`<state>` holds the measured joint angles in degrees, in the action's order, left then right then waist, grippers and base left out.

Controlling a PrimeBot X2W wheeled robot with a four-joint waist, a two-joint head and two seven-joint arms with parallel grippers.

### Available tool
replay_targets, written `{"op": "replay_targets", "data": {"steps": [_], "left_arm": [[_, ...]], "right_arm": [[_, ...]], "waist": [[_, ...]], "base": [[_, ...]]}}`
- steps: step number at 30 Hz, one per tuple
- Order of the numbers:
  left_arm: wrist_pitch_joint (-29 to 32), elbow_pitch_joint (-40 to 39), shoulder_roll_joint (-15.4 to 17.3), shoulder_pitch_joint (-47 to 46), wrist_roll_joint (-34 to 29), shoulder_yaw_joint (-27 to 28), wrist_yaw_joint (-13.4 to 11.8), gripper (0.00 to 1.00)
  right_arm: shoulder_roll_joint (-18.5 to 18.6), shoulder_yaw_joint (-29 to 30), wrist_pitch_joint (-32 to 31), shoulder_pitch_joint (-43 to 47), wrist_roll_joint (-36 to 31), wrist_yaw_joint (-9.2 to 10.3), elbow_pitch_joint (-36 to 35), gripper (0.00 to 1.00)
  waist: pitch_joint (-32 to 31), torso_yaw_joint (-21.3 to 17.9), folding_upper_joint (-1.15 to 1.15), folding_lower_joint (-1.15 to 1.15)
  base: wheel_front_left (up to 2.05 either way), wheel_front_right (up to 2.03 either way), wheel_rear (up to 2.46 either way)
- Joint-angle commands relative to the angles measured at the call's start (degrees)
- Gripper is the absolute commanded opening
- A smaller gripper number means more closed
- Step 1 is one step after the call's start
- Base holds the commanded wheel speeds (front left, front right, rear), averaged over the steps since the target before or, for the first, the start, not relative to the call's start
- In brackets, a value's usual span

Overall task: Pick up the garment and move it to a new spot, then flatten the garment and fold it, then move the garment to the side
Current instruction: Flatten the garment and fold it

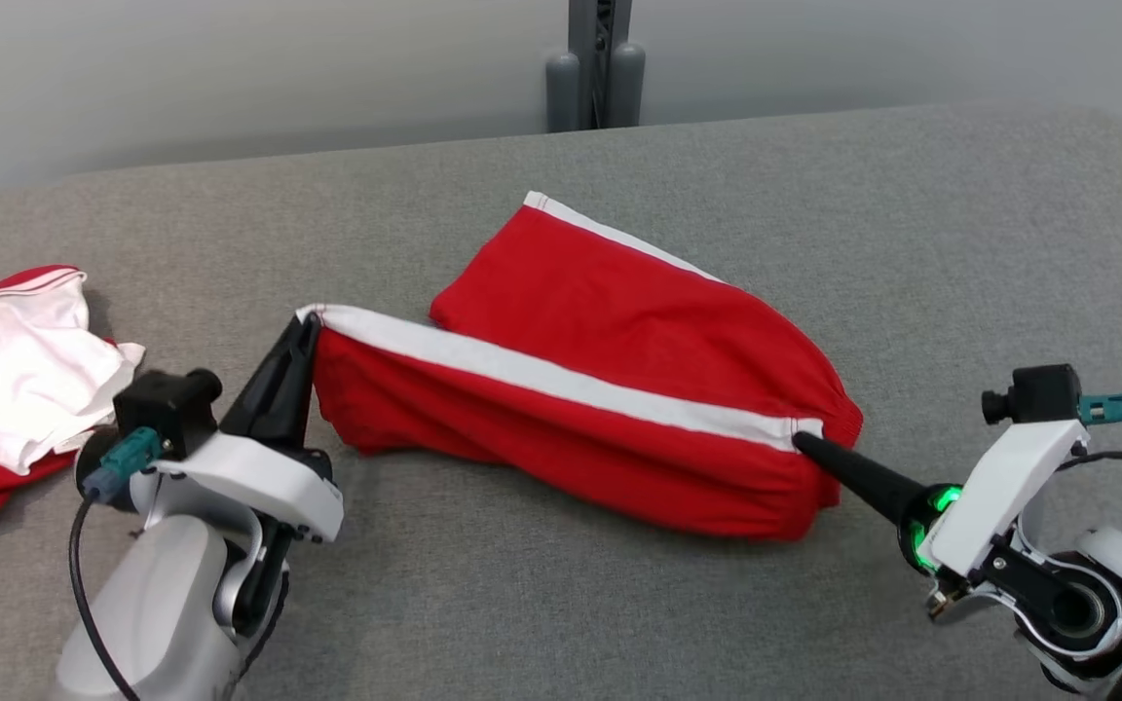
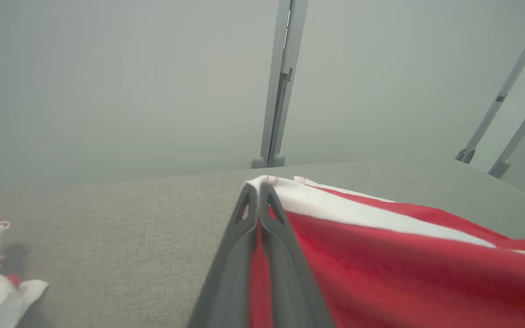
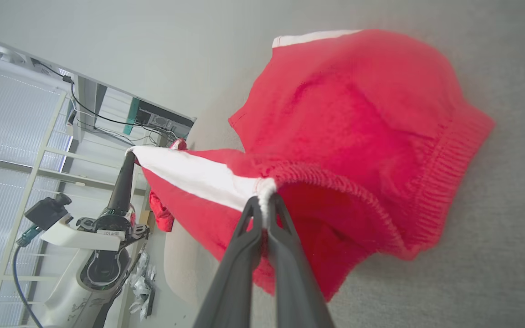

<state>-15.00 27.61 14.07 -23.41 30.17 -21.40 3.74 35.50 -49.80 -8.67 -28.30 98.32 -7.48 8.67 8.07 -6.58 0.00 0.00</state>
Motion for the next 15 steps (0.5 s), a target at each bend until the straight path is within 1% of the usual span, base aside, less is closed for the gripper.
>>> {"op": "replay_targets", "data": {"steps": [1,8,15], "left_arm": [[-0.2,0.7,0.3,-2.5,-0.5,0.5,0.2,0.0],[-0.2,3.9,-0.7,-10.6,-2.0,0.7,1.3,0.0],[-0.2,8.5,-2.0,-18.8,-4.3,0.7,1.8,0.0]], "right_arm": [[-0.4,0.9,1.6,-1.0,-1.2,-0.04,0.0,0.0],[-3.9,4.5,7.2,-3.3,-3.9,-0.04,0.9,0.0],[-7.6,6.3,11.5,-6.1,-7.0,-0.04,3.6,0.0]], "waist": [[1.8,-1.5,0.0,0.0],[5.7,-4.2,0.0,0.0],[9.9,-6.2,0.0,0.0]], "base": [[0.0,0.0,0.0],[0.0,0.0,0.0],[0.0,0.0,0.0]]}}
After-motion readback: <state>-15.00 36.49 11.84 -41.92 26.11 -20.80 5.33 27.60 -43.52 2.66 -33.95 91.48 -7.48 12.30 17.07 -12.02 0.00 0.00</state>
